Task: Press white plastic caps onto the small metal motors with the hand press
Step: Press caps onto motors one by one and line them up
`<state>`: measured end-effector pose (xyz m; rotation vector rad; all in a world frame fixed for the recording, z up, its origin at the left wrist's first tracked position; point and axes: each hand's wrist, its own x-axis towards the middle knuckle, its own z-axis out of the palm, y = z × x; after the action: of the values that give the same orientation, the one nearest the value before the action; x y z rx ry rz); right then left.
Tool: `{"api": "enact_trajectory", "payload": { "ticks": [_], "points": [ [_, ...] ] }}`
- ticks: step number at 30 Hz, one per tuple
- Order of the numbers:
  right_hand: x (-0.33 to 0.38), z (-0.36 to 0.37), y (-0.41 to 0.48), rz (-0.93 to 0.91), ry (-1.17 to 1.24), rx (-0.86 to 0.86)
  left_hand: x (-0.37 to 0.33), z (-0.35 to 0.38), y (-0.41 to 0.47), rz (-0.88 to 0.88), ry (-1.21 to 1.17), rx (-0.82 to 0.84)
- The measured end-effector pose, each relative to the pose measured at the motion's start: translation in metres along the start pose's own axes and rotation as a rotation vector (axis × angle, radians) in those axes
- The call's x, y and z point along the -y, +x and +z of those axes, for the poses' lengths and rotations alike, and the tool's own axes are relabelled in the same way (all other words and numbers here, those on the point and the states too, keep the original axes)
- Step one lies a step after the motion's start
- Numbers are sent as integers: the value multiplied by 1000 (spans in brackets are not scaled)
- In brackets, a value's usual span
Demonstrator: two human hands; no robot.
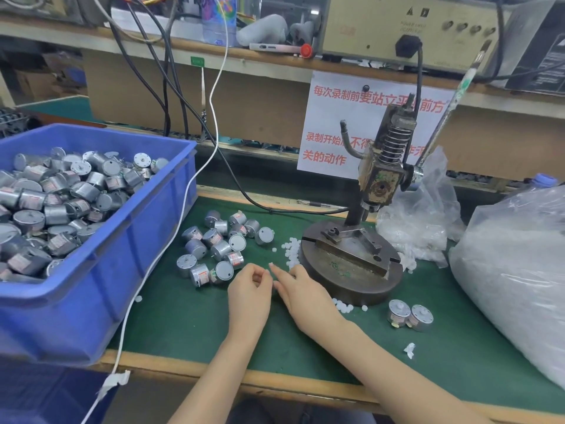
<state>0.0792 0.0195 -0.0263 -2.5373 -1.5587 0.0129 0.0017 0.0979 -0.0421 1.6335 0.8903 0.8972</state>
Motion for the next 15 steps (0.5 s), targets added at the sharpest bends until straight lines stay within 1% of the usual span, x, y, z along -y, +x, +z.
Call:
{"api": "enact_trajectory", "payload": {
  "ticks": [3, 4, 8, 12, 15],
  "points": [
    [-1, -5, -3, 19, 148, 9, -1, -1, 0, -4, -10, 5],
    [-2, -6, -5, 32, 155, 4, -1, -1, -1, -5, -13, 5],
    [-7, -16, -11, 48, -15, 8, -3, -1, -3, 2, 9, 5],
    [-11, -29, -13, -125, -158, 149, -4, -2, -4, 16, 30, 16],
    [-15, -36, -14, -180, -210, 188, -5, -2, -5, 9, 26, 24]
  ]
}}
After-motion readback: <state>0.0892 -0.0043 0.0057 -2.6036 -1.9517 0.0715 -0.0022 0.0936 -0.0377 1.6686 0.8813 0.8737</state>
